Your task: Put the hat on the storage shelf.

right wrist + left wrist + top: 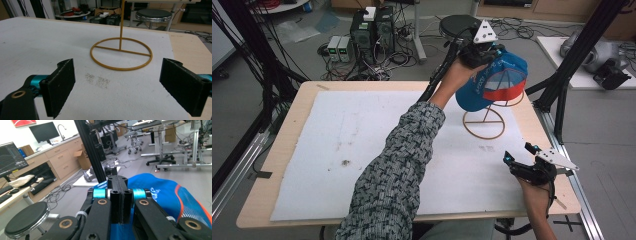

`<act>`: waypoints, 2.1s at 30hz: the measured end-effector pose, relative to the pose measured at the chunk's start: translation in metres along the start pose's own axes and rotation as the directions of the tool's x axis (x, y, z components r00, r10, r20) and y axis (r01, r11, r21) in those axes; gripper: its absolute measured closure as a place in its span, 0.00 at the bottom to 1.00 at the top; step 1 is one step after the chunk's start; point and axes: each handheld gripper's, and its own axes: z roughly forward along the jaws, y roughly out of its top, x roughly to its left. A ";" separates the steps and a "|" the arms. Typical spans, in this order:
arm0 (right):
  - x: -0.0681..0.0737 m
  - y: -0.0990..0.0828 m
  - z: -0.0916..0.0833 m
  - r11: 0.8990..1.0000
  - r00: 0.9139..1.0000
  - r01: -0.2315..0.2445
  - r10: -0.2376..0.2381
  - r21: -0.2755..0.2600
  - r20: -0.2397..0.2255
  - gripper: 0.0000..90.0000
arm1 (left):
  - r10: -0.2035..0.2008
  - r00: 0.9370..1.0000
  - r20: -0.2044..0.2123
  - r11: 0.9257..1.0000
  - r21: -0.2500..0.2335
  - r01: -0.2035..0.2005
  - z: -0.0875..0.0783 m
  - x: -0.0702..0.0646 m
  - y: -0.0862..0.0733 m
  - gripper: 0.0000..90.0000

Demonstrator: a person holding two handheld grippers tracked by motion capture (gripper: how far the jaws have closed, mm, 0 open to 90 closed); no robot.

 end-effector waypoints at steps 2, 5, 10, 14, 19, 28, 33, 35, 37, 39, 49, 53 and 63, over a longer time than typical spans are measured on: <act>0.000 0.000 0.000 1.000 1.000 0.001 -0.001 0.000 0.000 0.14 | 0.002 1.000 0.005 1.000 0.009 -0.002 0.005 -0.003 -0.002 0.99; 0.000 0.000 0.001 1.000 1.000 -0.005 0.005 0.001 -0.002 0.14 | 0.009 1.000 0.018 1.000 0.022 -0.009 0.010 -0.006 -0.005 0.99; 0.000 0.000 0.001 1.000 1.000 -0.003 0.003 0.003 -0.004 0.14 | 0.019 0.999 0.039 0.999 0.031 -0.020 0.018 -0.015 -0.007 0.99; 0.000 0.000 0.001 1.000 1.000 0.000 0.000 0.003 -0.005 0.14 | 0.023 0.999 0.047 0.999 0.041 -0.025 0.021 -0.018 -0.007 0.99; 0.000 0.000 0.002 1.000 1.000 -0.002 0.003 0.003 -0.006 0.14 | 0.028 0.998 0.063 0.998 0.047 -0.031 0.028 -0.025 -0.008 0.99; 0.000 0.000 0.002 1.000 1.000 -0.001 0.001 0.005 -0.007 0.14 | 0.037 0.997 0.069 0.998 0.041 -0.039 0.033 -0.031 -0.006 0.99; 0.000 0.000 0.002 1.000 1.000 0.000 0.000 0.004 -0.010 0.14 | 0.040 0.996 0.076 0.998 0.039 -0.043 0.037 -0.034 -0.004 0.99; -0.001 -0.001 0.002 1.000 1.000 0.000 0.000 0.005 -0.008 0.14 | 0.047 0.996 0.075 0.998 0.044 -0.050 0.038 -0.036 -0.004 0.99; -0.001 0.000 0.002 1.000 1.000 -0.006 0.006 0.006 -0.008 0.14 | 0.048 0.996 0.076 0.997 0.052 -0.052 0.040 -0.036 -0.005 0.99; -0.001 -0.001 0.002 1.000 1.000 -0.001 0.001 0.006 -0.008 0.14 | 0.050 0.996 0.074 0.997 0.059 -0.055 0.041 -0.037 -0.005 0.99; -0.001 0.000 0.002 1.000 1.000 -0.005 0.005 0.007 -0.006 0.14 | 0.028 0.995 0.098 0.996 0.081 -0.036 0.042 -0.035 -0.008 0.89; -0.001 0.000 0.002 1.000 1.000 -0.004 0.004 0.007 -0.007 0.13 | 0.022 0.994 0.105 0.995 0.091 -0.031 0.042 -0.035 -0.010 0.87; -0.001 -0.001 0.002 1.000 1.000 -0.007 0.007 0.007 -0.006 0.14 | 0.008 0.995 0.100 0.996 0.088 -0.017 0.040 -0.032 -0.009 0.78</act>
